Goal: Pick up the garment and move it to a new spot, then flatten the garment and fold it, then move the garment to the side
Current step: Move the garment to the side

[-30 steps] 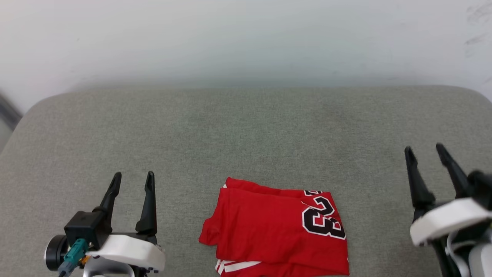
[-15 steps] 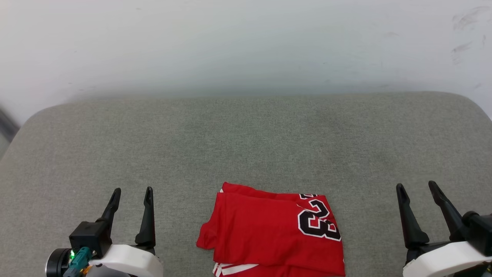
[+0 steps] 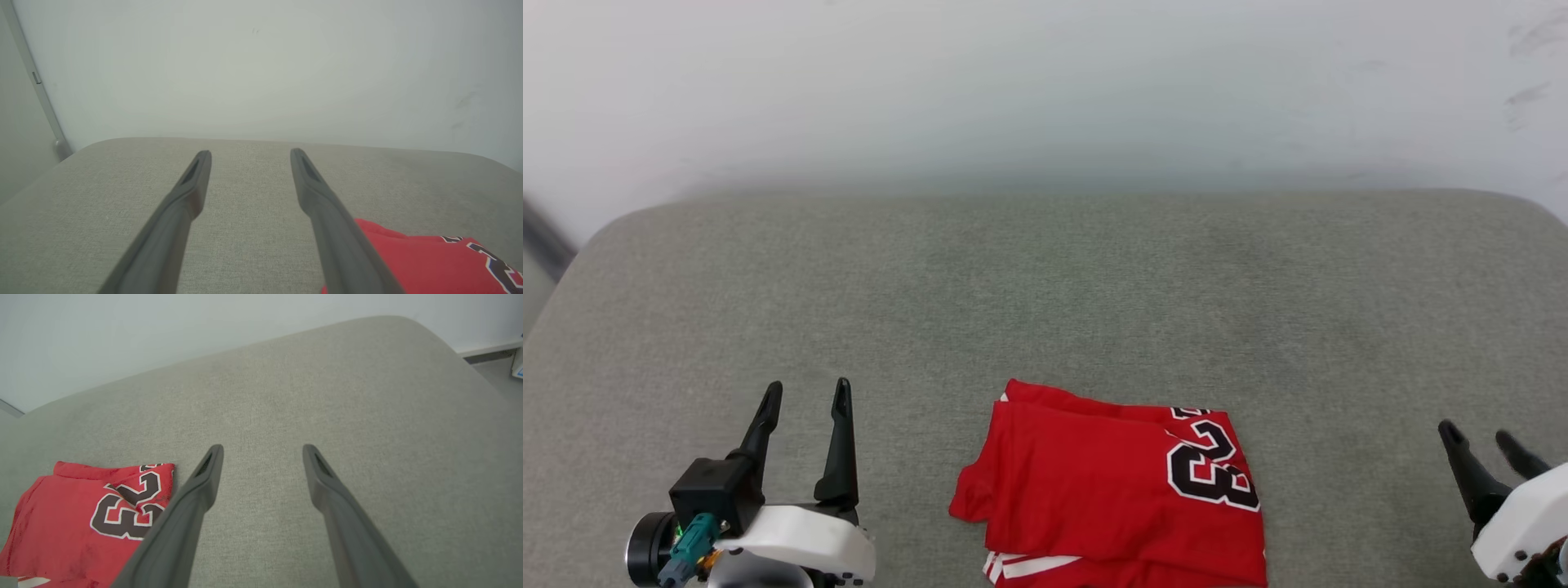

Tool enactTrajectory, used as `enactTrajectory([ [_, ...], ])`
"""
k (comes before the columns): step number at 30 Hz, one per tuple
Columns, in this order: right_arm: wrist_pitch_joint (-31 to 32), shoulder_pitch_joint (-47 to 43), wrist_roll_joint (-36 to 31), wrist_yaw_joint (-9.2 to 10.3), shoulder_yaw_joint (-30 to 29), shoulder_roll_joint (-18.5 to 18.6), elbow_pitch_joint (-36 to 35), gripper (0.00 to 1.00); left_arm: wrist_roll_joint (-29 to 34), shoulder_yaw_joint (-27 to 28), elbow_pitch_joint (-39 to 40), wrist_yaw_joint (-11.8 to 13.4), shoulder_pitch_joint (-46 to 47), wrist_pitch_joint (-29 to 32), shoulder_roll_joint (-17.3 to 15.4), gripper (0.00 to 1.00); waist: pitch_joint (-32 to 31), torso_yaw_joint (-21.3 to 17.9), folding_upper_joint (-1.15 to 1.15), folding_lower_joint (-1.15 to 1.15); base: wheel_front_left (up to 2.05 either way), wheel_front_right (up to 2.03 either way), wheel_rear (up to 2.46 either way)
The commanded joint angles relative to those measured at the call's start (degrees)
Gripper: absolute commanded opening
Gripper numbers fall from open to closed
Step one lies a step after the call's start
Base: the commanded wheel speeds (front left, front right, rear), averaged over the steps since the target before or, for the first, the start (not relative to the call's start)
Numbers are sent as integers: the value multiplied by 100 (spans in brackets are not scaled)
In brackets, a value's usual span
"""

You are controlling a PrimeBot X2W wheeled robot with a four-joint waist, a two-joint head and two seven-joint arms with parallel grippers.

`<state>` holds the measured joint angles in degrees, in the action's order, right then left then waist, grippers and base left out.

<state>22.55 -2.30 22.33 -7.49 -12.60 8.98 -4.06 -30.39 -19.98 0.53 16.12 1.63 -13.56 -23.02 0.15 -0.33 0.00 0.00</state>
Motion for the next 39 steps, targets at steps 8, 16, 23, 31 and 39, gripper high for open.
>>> enactTrajectory([
  [8,2287,605,1392,0,-173,100,1332,100,105,-23,-29,-108,342,-98,130,100,333,463,0,0,0,0,0],
  [16,2788,969,2569,0,192,-347,2044,100,116,-44,-140,-233,576,-138,315,100,685,885,0,0,0,0,0],
  [23,2452,1165,3058,4,672,-344,2738,24,161,13,-240,-333,640,-161,375,100,760,1017,0,0,0,0,0],
  [31,1740,1392,3022,1,1509,186,2535,0,194,89,-298,-345,493,-168,369,100,502,811,0,0,0,0,0],
  [39,1013,1819,1061,1,2632,975,2511,0,237,126,-54,-277,222,-163,272,100,231,-252,0,0,0,0,0],
])
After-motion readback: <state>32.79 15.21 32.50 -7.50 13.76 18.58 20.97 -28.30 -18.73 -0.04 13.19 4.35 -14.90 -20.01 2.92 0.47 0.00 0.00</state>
